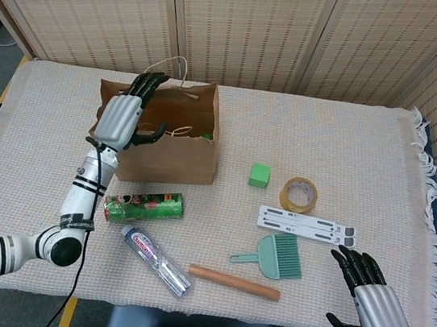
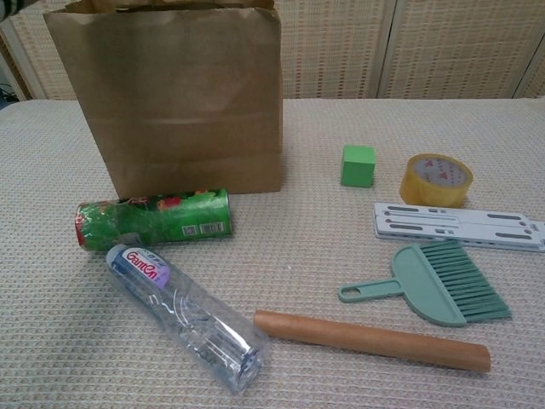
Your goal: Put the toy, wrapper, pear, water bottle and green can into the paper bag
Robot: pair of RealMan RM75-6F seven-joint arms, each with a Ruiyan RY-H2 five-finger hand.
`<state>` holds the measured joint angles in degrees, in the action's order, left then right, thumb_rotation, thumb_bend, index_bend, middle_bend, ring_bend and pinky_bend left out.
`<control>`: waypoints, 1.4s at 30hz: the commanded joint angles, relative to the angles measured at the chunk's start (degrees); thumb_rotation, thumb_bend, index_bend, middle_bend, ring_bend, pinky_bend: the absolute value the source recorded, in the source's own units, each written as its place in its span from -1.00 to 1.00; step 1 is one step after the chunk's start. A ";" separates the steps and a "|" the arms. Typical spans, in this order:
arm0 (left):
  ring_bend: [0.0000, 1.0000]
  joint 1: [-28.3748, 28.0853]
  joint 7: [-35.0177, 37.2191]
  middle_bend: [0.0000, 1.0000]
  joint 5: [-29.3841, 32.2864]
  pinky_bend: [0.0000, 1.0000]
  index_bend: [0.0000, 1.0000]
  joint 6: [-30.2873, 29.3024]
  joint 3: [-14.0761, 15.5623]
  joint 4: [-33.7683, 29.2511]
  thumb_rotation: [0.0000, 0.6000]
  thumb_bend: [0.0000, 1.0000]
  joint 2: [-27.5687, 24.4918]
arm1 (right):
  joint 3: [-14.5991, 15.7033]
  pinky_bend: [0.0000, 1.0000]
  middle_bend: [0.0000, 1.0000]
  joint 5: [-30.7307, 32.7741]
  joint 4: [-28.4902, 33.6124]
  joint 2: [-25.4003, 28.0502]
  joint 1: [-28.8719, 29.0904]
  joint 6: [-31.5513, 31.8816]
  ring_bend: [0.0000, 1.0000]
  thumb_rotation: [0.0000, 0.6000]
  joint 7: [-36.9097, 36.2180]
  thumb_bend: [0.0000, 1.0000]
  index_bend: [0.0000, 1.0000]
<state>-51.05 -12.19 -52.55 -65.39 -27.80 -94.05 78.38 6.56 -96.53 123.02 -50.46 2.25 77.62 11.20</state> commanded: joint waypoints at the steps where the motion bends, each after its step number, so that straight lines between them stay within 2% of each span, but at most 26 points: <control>1: -0.92 7.54 4.56 -0.85 -7.01 -0.53 -0.72 -1.62 3.84 -7.62 1.00 -0.18 -9.29 | 0.18 -1.00 -1.00 -0.50 -0.02 -0.02 -0.10 0.09 -1.00 1.00 0.02 -0.89 -1.00; 5: -0.91 14.14 9.90 -0.82 -15.20 -0.52 -0.70 -3.64 8.49 -10.19 1.00 -0.17 -15.95 | 0.21 -1.00 -1.00 -0.91 0.07 -0.24 -0.22 0.27 -1.00 1.00 0.42 -0.89 -1.00; 12: -0.91 24.07 18.08 -0.82 -25.16 -0.51 -0.70 -8.13 16.65 -11.44 1.00 -0.17 -22.42 | 0.38 -1.00 -1.00 -1.08 0.06 -0.78 -0.39 0.10 -1.00 1.00 1.42 -0.89 -1.00; 17: -0.91 28.73 18.52 -0.82 -35.72 -0.51 -0.70 -11.60 23.80 -5.78 1.00 -0.16 -21.62 | 0.28 -1.00 -1.00 -0.98 0.16 -1.10 -0.41 0.09 -1.00 1.00 1.86 -0.89 -1.00; 22: -0.91 30.14 18.67 -0.83 -47.21 -0.51 -0.71 -12.08 30.56 -0.01 1.00 -0.16 -19.39 | 0.45 -1.00 -1.00 -0.98 0.10 -1.29 -0.32 -0.40 -1.00 1.00 2.29 -0.89 -1.00; 28: -0.97 29.19 15.27 -0.94 -63.05 -0.56 -0.87 -18.33 34.52 14.96 1.00 -0.16 -16.32 | 0.46 -1.00 -1.00 -1.10 0.20 -1.06 -0.30 -0.31 -1.00 1.00 1.92 -0.89 -1.00; 31: -1.00 29.53 15.31 -1.00 -66.46 -0.63 -0.98 -21.08 36.05 20.70 1.00 -0.18 -15.01 | 0.38 -1.00 -1.00 -1.00 0.13 -1.01 -0.24 -0.32 -1.00 1.00 1.78 -0.89 -1.00; 37: -1.00 30.84 11.67 -1.00 -71.57 -0.75 -1.00 -24.69 38.57 25.88 1.00 -0.22 -11.32 | 0.15 -1.00 -1.00 -0.05 0.16 -1.49 -0.23 -0.58 -1.00 1.00 2.77 -0.89 -1.00; 42: -1.00 29.79 9.45 -1.00 -72.15 -0.81 -1.00 -21.89 39.13 24.82 1.00 -0.22 -8.60 | 0.29 -1.00 -1.00 -0.16 0.36 -1.76 -0.22 -0.83 -1.00 1.00 3.39 -0.89 -1.00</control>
<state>-20.81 -2.03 -124.51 -88.36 10.99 -68.64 69.21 6.85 -96.70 123.37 -52.21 2.03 76.80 14.59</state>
